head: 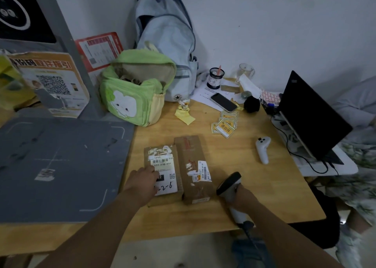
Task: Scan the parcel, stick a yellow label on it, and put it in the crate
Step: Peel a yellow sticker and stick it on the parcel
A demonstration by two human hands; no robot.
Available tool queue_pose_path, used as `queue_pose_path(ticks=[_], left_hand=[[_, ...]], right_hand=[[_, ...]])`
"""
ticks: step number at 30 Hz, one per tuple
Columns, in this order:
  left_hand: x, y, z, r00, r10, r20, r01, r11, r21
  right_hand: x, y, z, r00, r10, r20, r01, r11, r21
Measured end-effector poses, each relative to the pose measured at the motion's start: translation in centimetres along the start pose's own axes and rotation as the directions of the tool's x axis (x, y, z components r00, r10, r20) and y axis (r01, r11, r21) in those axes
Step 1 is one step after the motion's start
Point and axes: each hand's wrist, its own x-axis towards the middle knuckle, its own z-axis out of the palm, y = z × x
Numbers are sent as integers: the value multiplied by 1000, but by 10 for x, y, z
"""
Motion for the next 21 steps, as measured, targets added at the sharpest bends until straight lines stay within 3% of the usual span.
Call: queue_pose_path(ticks=[7,12,18,21], left_hand=[[3,4,-16,993,-4,122,19,993,-117],[10,10,-44,990,141,3,-141,989,32],[44,48,-89,962,256,-98,-273,926,-260],[75,66,-108,961,271,-49,-274,927,-257]], right_hand=[[-21,-4,-47,997,-81,-14,80,993,-86],[-42,-7,-78,971,-124,-202,96,985,-141],[-42,-11,-117,915,-118,-387,80,991,-111],[-25,-10,-140,897,-90,-433,83,996,-35]])
